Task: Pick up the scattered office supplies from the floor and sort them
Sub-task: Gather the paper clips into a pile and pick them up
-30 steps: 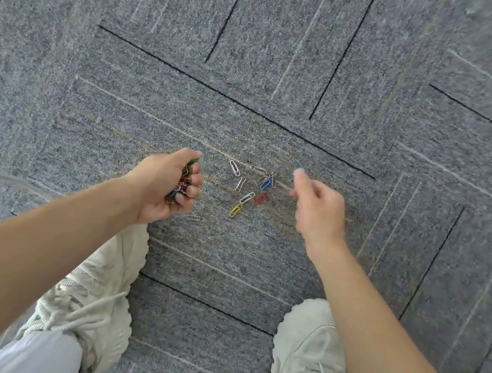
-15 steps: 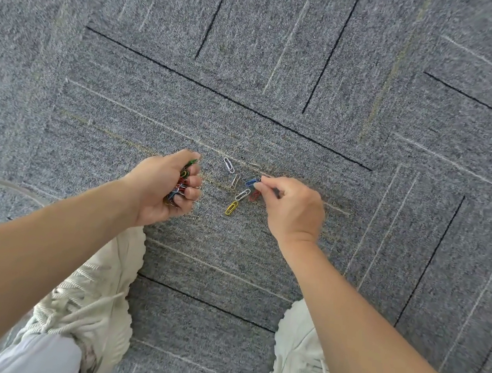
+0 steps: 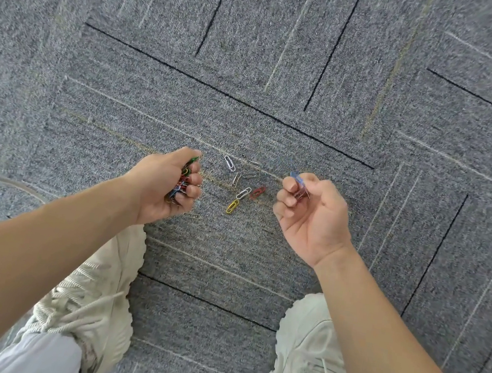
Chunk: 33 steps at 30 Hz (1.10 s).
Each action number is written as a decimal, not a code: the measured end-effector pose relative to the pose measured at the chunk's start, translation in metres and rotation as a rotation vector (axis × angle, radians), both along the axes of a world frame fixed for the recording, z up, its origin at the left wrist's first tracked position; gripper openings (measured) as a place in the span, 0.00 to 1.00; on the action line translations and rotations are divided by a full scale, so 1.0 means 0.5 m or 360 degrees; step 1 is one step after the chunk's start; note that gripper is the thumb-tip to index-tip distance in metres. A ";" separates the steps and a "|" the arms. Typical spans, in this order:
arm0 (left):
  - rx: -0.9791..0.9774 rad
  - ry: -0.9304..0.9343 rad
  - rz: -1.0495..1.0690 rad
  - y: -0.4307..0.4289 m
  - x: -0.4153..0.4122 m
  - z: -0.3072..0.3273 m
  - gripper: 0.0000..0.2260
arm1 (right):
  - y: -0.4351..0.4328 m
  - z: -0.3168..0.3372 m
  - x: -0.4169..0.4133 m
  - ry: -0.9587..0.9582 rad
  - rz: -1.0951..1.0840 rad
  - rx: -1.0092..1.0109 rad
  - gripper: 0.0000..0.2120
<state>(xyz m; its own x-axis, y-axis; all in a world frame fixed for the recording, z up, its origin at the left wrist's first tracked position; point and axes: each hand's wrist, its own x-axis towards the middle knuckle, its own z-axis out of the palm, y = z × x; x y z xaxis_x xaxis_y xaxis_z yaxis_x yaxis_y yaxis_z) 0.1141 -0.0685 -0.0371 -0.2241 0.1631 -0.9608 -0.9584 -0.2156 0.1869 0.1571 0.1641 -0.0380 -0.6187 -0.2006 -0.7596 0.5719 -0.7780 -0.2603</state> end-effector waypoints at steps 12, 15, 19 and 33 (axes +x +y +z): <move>-0.0043 0.0014 -0.0014 0.006 0.000 0.002 0.15 | 0.008 -0.007 0.003 -0.0121 -0.0248 -0.0314 0.08; -0.0024 0.0015 -0.0028 0.007 0.000 0.001 0.15 | 0.008 -0.004 -0.004 -0.0152 0.0021 0.0022 0.12; -0.0002 0.0019 -0.0038 0.002 0.002 -0.001 0.15 | 0.004 0.000 -0.010 0.0430 0.1002 0.1388 0.13; -0.0038 0.0024 -0.0076 0.002 0.007 -0.001 0.15 | -0.035 -0.007 -0.112 0.0831 0.2603 0.2221 0.06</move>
